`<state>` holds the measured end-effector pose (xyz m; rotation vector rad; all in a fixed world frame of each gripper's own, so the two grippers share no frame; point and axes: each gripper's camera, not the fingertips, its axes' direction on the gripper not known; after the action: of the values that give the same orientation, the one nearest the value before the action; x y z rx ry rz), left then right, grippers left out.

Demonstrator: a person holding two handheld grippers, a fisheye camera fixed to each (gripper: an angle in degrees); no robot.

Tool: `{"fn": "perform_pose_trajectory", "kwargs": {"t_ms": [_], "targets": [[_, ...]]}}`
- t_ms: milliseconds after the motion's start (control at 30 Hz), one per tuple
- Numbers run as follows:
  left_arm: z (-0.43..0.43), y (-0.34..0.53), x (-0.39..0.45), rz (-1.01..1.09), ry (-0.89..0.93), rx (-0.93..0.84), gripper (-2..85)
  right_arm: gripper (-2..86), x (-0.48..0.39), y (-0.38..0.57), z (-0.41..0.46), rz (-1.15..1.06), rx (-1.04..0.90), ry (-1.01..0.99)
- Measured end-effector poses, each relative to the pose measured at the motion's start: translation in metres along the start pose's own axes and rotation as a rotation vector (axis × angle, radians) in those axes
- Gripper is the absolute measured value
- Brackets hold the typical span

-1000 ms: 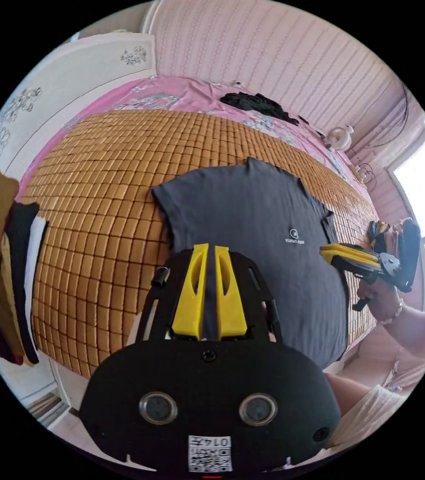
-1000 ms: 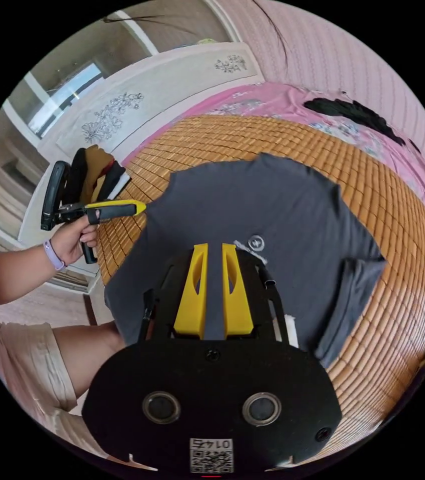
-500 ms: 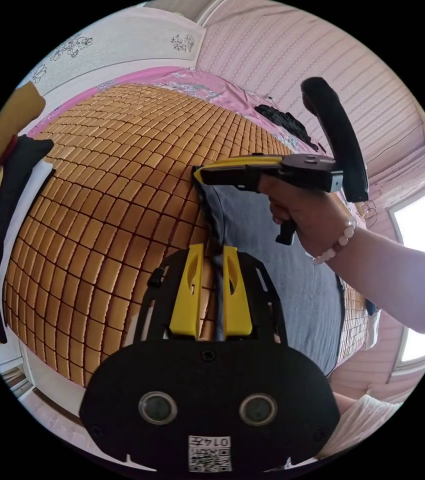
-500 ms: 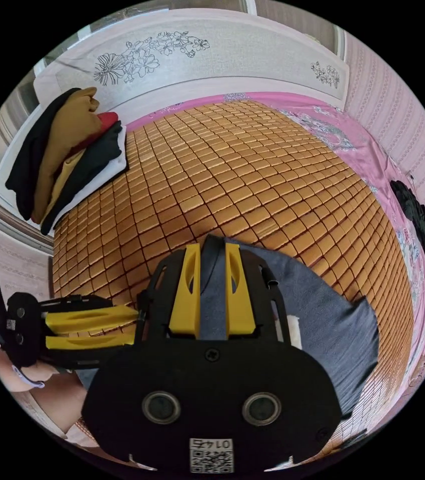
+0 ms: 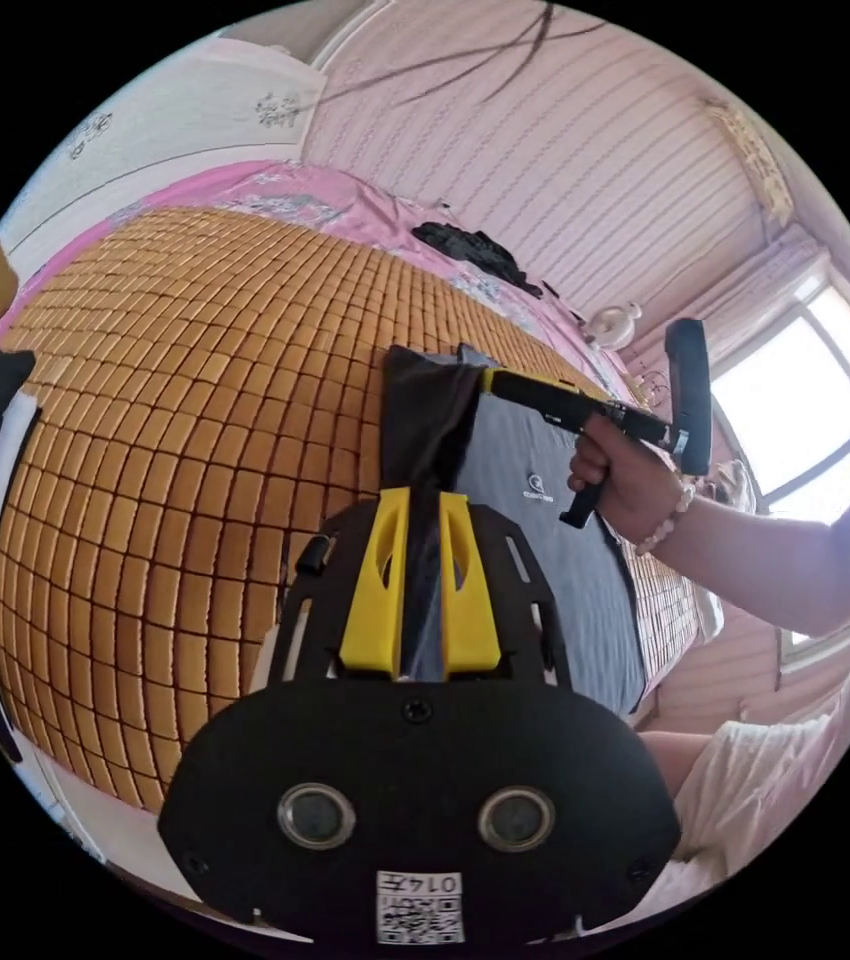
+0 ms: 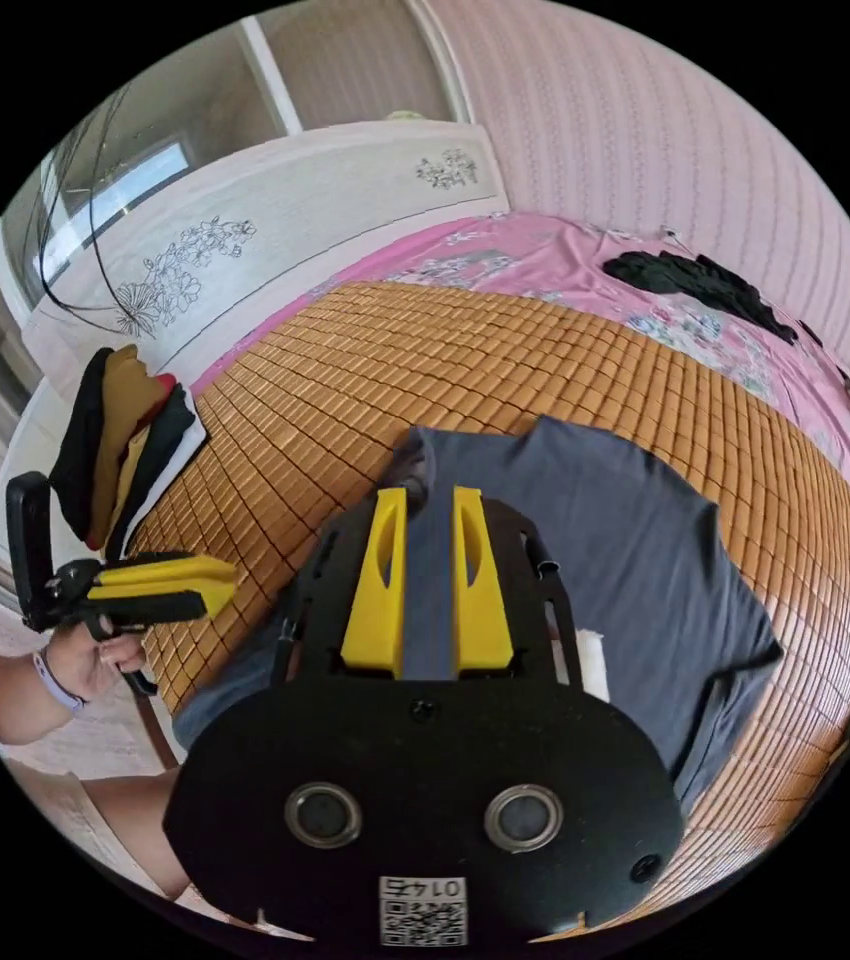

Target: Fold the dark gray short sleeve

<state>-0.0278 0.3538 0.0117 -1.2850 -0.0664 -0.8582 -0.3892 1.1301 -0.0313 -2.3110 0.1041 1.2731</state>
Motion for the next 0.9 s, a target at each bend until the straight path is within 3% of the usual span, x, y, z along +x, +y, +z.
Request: {"fn": "perform_pose_trajectory", "kwargs": {"t_ms": [333,567,667,800,900], "targets": [[0.021,-0.058,-0.003,0.117,-0.082,-0.076,5.5,6.3,0.107,0.070,-0.050,0.134,-0.115,0.001],[0.058,-0.036,0.039,0.227,-0.142,-0.220,7.4,10.3,0.089,0.024,0.008,0.077,-0.099,-0.188],[0.075,-0.026,0.038,0.226,-0.222,-0.276,6.9,5.9,0.079,0.001,0.044,0.012,-0.193,-0.203],[0.072,-0.025,0.021,0.167,-0.133,-0.251,3.7,2.7,0.065,-0.025,0.053,-0.030,-0.229,-0.292],[0.051,-0.025,0.008,0.111,-0.243,-0.206,3.4,2.1,0.048,-0.045,0.045,-0.075,-0.136,-0.390]]}}
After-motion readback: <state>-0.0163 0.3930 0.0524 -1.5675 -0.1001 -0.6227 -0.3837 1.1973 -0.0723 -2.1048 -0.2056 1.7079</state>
